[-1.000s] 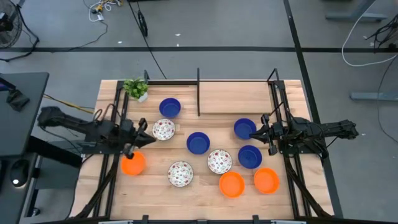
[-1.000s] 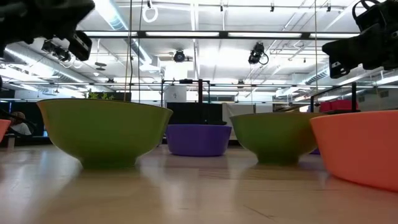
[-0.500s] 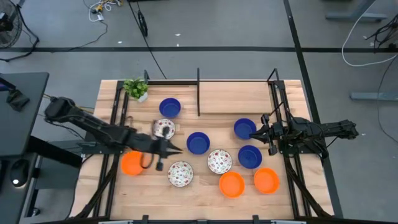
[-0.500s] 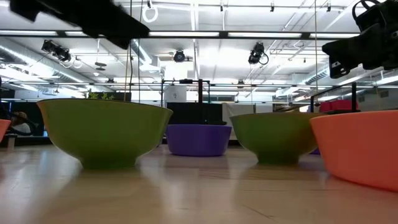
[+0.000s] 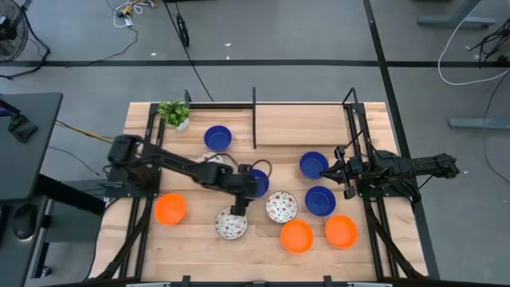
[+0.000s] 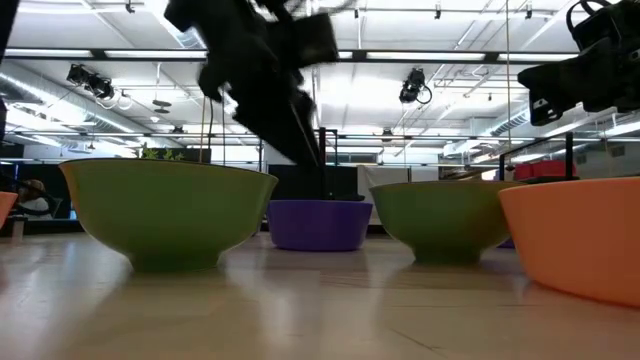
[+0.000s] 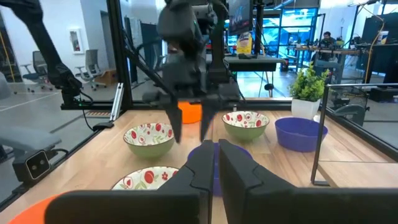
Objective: Pick & Place Mini bowls
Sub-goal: Put the blue bowl on the shelf
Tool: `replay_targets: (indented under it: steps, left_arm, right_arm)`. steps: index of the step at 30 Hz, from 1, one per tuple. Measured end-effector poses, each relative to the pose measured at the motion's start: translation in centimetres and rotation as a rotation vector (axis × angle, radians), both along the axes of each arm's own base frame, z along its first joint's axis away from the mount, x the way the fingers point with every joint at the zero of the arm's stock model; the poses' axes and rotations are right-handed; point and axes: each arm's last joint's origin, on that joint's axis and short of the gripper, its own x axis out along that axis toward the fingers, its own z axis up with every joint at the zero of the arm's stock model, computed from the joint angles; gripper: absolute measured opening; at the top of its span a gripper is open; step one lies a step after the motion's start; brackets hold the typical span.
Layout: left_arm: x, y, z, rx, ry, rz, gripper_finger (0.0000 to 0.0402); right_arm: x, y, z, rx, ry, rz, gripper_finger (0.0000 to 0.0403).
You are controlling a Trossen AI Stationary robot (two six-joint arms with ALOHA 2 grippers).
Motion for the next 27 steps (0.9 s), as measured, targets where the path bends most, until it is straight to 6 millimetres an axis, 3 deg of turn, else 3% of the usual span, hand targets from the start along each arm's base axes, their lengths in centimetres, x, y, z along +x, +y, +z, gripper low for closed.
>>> replay_targets:
  steps: [8, 15, 23, 27]
  left_arm:
    - [2.1, 1.3, -2.4, -0.014, 0.142, 0.077, 0.0164]
    - [2.3, 1.5, -2.2, 0.045, 0.111, 0.114, 0.0117]
    - [2.4, 2.3, -2.5, 0.097, 0.117, 0.108, 0.01]
    - [2.4, 2.3, -2.7, 0.096, 0.131, 0.105, 0.0052]
  right_arm:
    - [0.0, 0.0, 0.0, 0.0, 0.0, 0.0, 0.0027]
    - [0.0, 0.0, 0.0, 0.0, 0.0, 0.0, 0.0027]
    - [0.0, 0.0, 0.0, 0.0, 0.0, 0.0, 0.0027]
    - [0.0, 0.0, 0.0, 0.0, 0.0, 0.0, 0.0027]
